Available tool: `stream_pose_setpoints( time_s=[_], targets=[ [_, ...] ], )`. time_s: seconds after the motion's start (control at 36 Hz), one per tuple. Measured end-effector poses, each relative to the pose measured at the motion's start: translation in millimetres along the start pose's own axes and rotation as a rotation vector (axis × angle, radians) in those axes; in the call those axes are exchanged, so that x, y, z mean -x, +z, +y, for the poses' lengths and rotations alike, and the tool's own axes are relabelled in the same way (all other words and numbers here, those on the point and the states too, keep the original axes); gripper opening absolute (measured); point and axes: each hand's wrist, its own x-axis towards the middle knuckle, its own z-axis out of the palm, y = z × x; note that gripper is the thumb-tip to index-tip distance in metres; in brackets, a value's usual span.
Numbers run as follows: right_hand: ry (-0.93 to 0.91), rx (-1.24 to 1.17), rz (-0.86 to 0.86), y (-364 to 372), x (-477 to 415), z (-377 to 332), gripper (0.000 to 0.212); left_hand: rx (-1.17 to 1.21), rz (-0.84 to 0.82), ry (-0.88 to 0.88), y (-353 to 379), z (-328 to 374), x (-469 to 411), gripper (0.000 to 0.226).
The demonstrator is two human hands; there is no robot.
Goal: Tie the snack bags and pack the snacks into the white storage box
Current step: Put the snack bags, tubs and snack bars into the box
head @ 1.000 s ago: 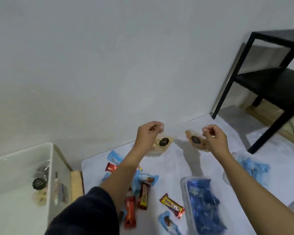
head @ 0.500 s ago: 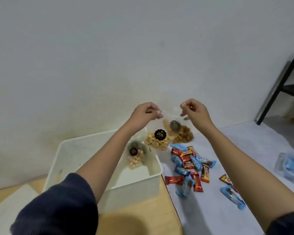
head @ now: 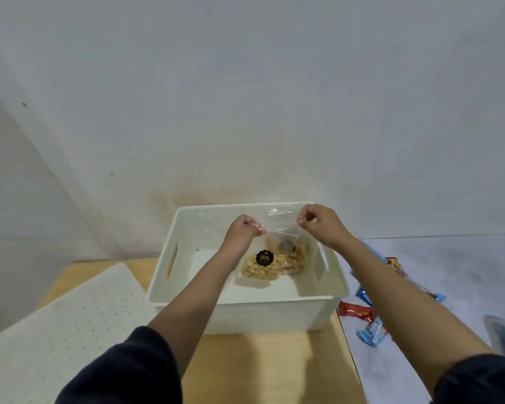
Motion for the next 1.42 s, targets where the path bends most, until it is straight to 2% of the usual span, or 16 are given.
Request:
stream_pose_setpoints(
  time_s=[0.14,0.25,0.42,0.5,0.58,0.67,0.78,1.03,1.19,1.42],
  targets=[
    [0.039,0.252,-0.018,5.4,-1.7,28.9,0.014,0.082,-0.002,-0.145,25.6,-33.7,-7.0,0.013],
    [0.106,0.307,0.045,2.2,-6.9,47.7,0.01,0.191,-0.035,-0.195,45.8,-50.9,-15.2,0.016],
    [0.225,0.356,0.028,0.1,-20.6,56.3,0.014,0.375,-0.049,-0.243,61.8,-64.9,-24.3,0.016],
    [0.248,0.427,0.012,4.6,-25.4,61.2,0.013,0.215,0.011,-0.213,65.9,-71.8,-30.4,0.017],
    [0.247,0.47,0.009,8.2,-26.8,62.9,0.014,-0.018,0.105,-0.099,67.6,-71.0,-35.4,0.004],
    [0.245,0.439,0.032,8.6,-28.4,64.3,0.012,-0.145,0.117,0.008,67.6,-66.8,-41.3,0.006],
    [0.267,0.328,0.079,11.8,-27.5,68.2,0.009,-0.208,0.106,0.061,64.0,-67.6,-45.7,0.006],
    [0.231,0.262,0.107,21.2,-23.6,75.1,0.016,-0.19,0.097,0.06,56.1,-79.3,-55.7,0.004],
    [0.24,0.234,0.054,17.7,-21.3,74.1,0.019,-0.246,0.082,0.071,55.1,-75.5,-52.0,0.006],
    [0.113,0.177,-0.07,-21.1,9.7,67.8,0.029,-0.579,0.075,0.317,79.7,-38.4,-40.6,0.011]
  ],
)
